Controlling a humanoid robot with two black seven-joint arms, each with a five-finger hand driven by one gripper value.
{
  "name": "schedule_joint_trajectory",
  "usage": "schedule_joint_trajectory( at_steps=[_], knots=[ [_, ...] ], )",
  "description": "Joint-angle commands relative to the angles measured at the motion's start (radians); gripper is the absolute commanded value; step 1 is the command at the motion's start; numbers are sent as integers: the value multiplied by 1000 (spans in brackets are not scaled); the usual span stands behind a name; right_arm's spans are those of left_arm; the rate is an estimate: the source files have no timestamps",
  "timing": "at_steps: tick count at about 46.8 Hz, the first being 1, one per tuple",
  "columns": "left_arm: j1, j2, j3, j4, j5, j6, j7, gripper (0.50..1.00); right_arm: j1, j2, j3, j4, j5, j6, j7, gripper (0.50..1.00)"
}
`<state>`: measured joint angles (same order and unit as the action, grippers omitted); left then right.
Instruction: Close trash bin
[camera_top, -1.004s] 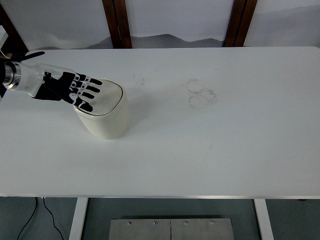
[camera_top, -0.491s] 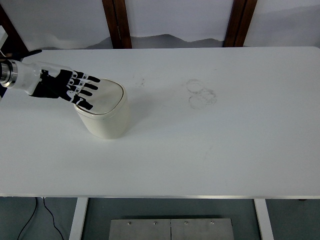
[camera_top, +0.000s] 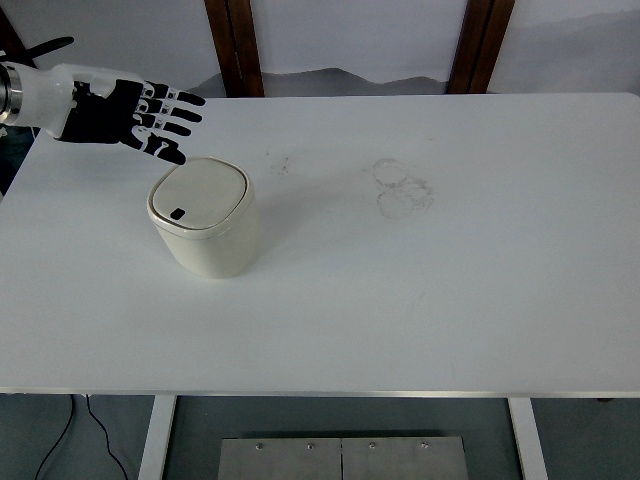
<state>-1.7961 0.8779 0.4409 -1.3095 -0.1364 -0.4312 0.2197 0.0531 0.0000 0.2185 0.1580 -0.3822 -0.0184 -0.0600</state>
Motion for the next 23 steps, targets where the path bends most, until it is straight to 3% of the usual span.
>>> schedule_joint_trajectory(
  at_steps=[1,17,23],
  knots=[
    [0,12,-51,19,0,0,0,1000,-1,0,-1,0,0,0,-1,995],
    [12,12,-246,147,-124,3,-6,1000,-1,0,-1,0,0,0,0,995],
    [29,1,-307,194,-155,11,-46,1000,-1,0,-1,0,0,0,0,995]
  ],
)
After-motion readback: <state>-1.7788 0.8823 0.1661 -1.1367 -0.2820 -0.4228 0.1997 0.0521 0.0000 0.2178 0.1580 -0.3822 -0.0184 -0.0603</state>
